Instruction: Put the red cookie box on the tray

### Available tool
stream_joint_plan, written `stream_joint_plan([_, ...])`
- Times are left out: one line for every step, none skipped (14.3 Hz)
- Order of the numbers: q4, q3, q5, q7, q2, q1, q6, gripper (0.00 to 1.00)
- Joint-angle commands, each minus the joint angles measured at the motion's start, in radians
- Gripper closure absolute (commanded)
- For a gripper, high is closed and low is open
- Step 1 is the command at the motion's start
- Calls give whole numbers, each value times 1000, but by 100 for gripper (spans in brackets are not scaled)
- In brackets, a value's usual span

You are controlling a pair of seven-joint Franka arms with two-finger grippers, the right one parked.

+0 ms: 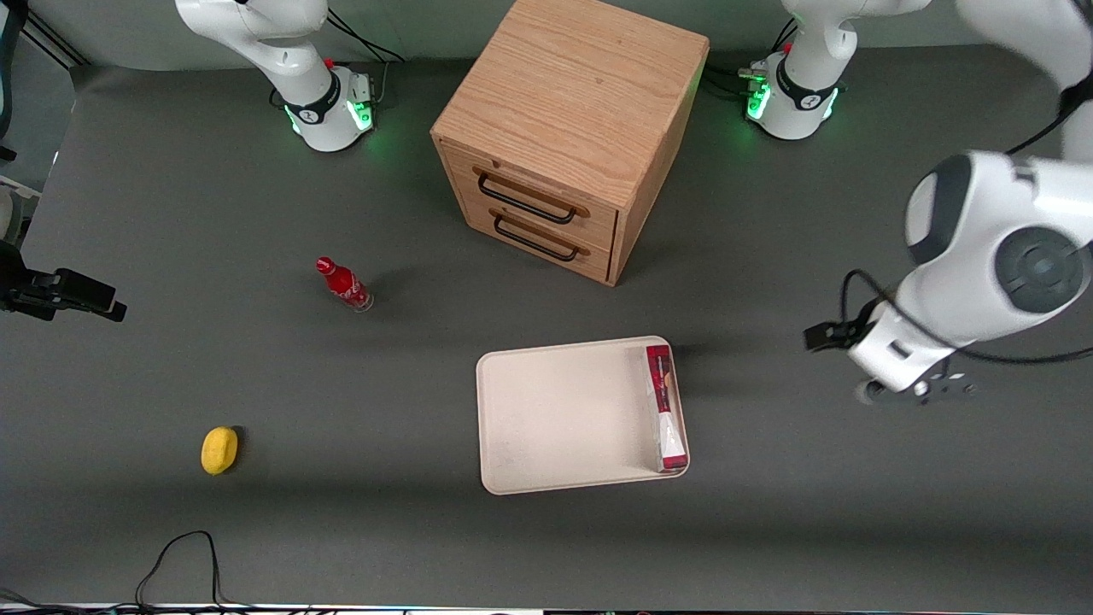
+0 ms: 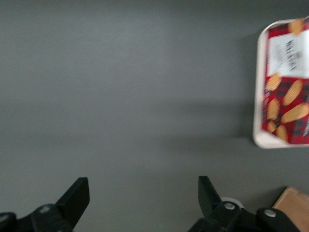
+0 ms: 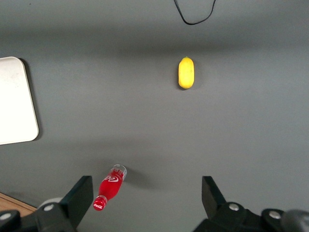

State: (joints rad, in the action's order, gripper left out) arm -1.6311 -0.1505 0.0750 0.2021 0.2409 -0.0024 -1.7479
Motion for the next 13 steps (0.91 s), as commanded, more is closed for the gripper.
stream_joint_plan([-224, 80, -1, -120, -223, -1, -13, 0])
stream_joint_plan([-272, 109, -17, -131, -280, -5, -12, 0])
stream_joint_plan([-289, 118, -23, -132, -319, -5, 5, 0])
stream_joint_plan([-283, 123, -24, -124, -340, -1, 39, 0])
stream_joint_plan([-260, 124, -27, -119, -345, 1, 82, 0])
stream_joint_plan([-227, 123, -27, -103, -344, 2, 120, 0])
stream_joint_plan([-189, 120, -29, -72, -335, 16, 161, 0])
stream_joint_plan([-153, 115, -31, -63, -328, 22, 201, 0])
stream_joint_plan([-132, 115, -31, -60, -325, 9, 223, 0])
stream_joint_plan([-116, 120, -29, -61, -318, -4, 229, 0])
stream_joint_plan([-99, 123, -31, -66, -305, -11, 235, 0])
stream_joint_plan([-95, 123, -31, -63, -301, -16, 235, 0])
stream_joint_plan([-87, 124, -31, -61, -299, -27, 235, 0])
